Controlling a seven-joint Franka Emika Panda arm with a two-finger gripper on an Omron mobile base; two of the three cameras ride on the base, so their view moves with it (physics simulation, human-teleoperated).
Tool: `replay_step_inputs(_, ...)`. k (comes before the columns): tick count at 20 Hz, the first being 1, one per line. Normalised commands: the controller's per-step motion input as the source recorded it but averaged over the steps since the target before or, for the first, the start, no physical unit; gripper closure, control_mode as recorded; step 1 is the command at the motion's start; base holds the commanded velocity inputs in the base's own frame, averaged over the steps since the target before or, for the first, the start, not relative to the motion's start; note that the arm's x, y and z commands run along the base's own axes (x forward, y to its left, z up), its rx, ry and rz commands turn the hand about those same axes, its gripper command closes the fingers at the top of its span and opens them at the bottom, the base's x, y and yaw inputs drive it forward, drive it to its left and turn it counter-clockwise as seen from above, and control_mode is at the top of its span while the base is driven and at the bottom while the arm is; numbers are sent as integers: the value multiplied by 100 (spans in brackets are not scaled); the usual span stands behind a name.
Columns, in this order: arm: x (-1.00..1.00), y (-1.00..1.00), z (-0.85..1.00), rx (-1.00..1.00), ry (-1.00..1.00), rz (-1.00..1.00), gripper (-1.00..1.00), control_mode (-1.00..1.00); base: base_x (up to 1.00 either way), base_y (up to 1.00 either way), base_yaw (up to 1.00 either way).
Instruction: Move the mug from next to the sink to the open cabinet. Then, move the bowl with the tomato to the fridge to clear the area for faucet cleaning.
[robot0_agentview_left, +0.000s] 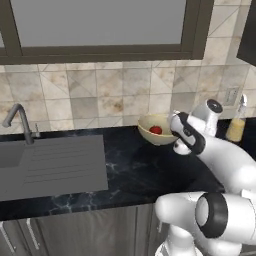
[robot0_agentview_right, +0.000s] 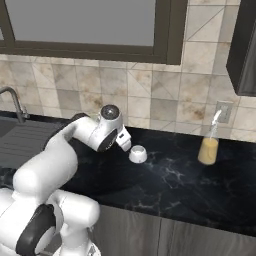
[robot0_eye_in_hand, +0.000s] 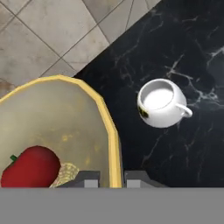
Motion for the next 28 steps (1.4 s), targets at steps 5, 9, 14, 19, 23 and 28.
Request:
replay_step_inputs(5,-66,3,44,3,-14,-3,100,100,-20,5,8)
replay_step_inputs(9,0,0,0,0,0,0,100,100,-67,6,68)
replay_step_inputs(14,0,0,0,0,0,0,100,100,-26,7,85)
replay_step_inputs(19,0,0,0,0,0,0,100,100,0,13,94)
replay_step_inputs(23,0,0,0,0,0,0,100,100,0,20,93)
replay_step_inputs(28,0,0,0,0,0,0,100,100,0,26,91)
